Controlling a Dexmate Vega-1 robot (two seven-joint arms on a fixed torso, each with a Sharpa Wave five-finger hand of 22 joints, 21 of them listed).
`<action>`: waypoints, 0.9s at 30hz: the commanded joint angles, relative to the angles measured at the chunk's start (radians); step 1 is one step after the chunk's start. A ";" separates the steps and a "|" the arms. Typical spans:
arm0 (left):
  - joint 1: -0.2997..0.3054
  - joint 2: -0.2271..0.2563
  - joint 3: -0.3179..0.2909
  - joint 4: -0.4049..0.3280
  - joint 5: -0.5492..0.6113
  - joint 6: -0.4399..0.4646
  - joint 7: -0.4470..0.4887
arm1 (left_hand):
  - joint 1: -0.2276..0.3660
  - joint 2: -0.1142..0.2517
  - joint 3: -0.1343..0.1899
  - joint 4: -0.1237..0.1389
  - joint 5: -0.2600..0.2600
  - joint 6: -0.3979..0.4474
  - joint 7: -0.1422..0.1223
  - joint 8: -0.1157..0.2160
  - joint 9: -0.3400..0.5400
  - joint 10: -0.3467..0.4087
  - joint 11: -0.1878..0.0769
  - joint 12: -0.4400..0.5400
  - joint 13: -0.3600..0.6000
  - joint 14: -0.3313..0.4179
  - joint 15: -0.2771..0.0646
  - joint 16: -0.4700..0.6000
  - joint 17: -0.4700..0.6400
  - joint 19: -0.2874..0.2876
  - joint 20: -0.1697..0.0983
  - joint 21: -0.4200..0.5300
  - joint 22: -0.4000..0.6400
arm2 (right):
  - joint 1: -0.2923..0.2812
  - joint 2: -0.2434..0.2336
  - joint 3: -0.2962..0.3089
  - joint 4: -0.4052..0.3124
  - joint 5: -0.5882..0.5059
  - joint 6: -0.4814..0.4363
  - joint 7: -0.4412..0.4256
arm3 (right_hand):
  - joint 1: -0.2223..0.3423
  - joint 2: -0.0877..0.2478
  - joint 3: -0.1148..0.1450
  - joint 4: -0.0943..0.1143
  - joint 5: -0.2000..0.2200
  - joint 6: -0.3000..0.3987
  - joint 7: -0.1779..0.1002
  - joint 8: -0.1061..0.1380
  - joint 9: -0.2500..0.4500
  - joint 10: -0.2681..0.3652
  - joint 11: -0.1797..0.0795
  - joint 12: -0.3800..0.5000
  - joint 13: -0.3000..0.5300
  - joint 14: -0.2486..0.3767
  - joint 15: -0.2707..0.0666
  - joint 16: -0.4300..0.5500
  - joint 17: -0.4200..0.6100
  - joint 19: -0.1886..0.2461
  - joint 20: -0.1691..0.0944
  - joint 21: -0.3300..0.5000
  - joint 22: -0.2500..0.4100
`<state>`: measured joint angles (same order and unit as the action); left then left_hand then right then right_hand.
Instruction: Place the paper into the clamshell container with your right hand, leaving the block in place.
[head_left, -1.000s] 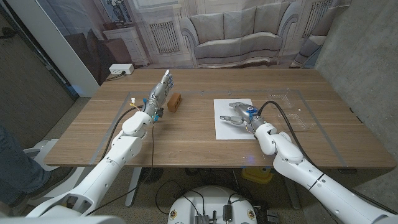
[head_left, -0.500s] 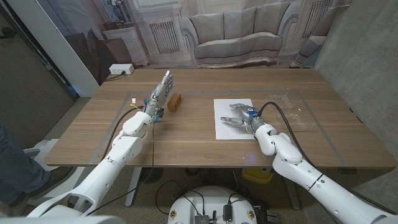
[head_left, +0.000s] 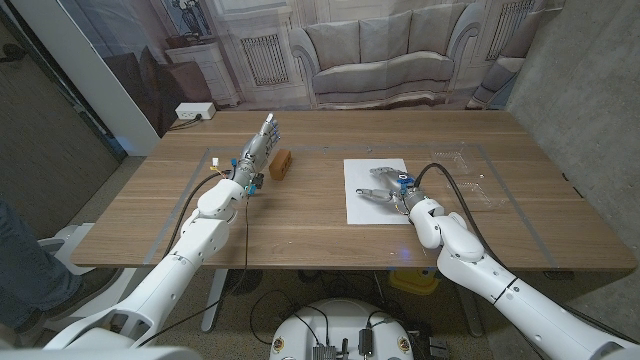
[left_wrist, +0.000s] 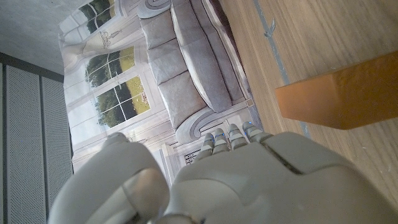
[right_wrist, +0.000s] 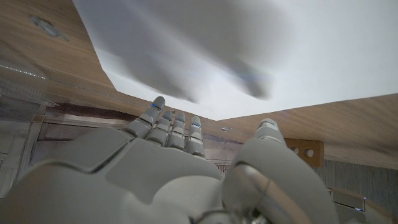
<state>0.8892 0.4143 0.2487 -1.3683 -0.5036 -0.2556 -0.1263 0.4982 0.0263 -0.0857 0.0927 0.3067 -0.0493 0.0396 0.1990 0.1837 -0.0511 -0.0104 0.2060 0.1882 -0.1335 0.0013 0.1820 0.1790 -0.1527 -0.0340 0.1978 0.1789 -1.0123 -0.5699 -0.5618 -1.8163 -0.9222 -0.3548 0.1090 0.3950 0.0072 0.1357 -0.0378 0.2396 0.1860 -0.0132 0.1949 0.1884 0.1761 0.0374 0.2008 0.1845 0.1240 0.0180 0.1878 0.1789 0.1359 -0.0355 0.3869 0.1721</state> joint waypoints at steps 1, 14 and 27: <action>-0.004 -0.006 -0.003 0.008 0.001 0.003 -0.006 | 0.004 0.001 -0.007 0.001 -0.002 -0.005 0.004 -0.001 0.005 -0.010 -0.003 -0.002 0.002 -0.006 0.000 0.005 0.004 -0.012 -0.017 0.002 0.003 | 0.010 0.003 -0.010 0.011 -0.005 -0.016 0.021 | 0.020 0.003 0.007 -0.012 0.000 -0.001 -0.005 -0.004 0.003 -0.005 0.003 -0.005 0.001 -0.003 0.004 -0.006 0.003 0.002 0.006 -0.004 0.003; -0.006 -0.010 -0.007 0.013 0.004 0.005 -0.012 | 0.005 0.002 -0.010 0.001 -0.003 -0.006 0.003 -0.002 0.005 -0.010 -0.005 -0.002 0.002 -0.007 0.001 0.005 0.004 -0.012 -0.012 0.002 0.003 | 0.005 0.004 -0.015 0.007 -0.011 -0.044 0.046 | 0.049 0.011 0.018 -0.029 -0.002 -0.003 -0.008 -0.002 0.004 -0.012 0.004 -0.004 0.002 -0.004 0.010 -0.005 0.002 0.010 0.014 -0.012 0.003; 0.000 -0.008 -0.010 0.001 0.007 0.009 -0.003 | 0.006 0.003 -0.012 0.001 -0.003 -0.005 0.002 -0.001 0.005 -0.012 -0.006 -0.002 0.002 -0.006 0.001 0.005 0.004 -0.011 -0.010 0.003 0.003 | 0.017 0.004 -0.024 0.020 -0.004 -0.041 0.068 | 0.069 0.012 0.023 -0.043 -0.005 -0.006 -0.007 -0.002 0.004 -0.029 0.015 -0.006 0.002 -0.009 0.013 -0.005 0.001 0.023 0.022 -0.016 0.003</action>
<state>0.8839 0.4060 0.2414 -1.3590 -0.4992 -0.2493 -0.1349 0.4982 0.0262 -0.0899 0.0966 0.3068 -0.0492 0.0396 0.1990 0.1836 -0.0545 -0.0138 0.2060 0.1882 -0.1335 0.0013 0.1820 0.1791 -0.1527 -0.0340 0.1978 0.1789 -1.0034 -0.5661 -0.5787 -1.8056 -0.9307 -0.3921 0.1575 0.4524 0.0199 0.1551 -0.0737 0.2396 0.1807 -0.0182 0.1950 0.1883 0.1546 0.0481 0.1969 0.1843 0.1132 0.0287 0.1878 0.1767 0.1507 -0.0207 0.3687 0.1700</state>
